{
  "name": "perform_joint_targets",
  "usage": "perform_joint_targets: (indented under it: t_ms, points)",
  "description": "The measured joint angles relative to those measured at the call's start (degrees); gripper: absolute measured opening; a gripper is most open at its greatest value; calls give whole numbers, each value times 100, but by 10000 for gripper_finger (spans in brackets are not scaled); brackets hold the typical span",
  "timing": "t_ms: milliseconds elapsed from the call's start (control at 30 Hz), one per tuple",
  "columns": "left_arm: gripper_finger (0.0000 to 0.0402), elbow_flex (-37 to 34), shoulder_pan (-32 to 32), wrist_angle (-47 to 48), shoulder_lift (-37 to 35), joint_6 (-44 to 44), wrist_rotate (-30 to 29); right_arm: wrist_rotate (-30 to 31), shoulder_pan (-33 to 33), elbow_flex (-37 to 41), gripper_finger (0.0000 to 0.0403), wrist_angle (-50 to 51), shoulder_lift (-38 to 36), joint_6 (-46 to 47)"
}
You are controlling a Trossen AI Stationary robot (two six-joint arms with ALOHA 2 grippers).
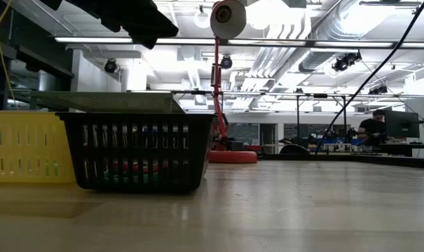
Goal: Pick & Place Office Desk Supplies
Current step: Put the orange spring keychain into the yellow bin
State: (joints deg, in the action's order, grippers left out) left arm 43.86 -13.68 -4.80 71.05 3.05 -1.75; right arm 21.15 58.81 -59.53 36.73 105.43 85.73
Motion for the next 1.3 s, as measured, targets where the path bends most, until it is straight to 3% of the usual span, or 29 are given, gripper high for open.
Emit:
perform_joint_targets:
  t_ms: [400, 700, 1300]
  points:
    - [79, 0, 1, 5, 0, 0, -1, -26, 0, 9, 17, 35, 0, 0]
    - [79, 0, -2, 6, 0, -1, -1, 95, 0, 11, 13, 42, 0, 2]
    - [79, 0, 1, 7, 0, -2, -1, 2204, -352, 22, 6, -770, 22, 286]
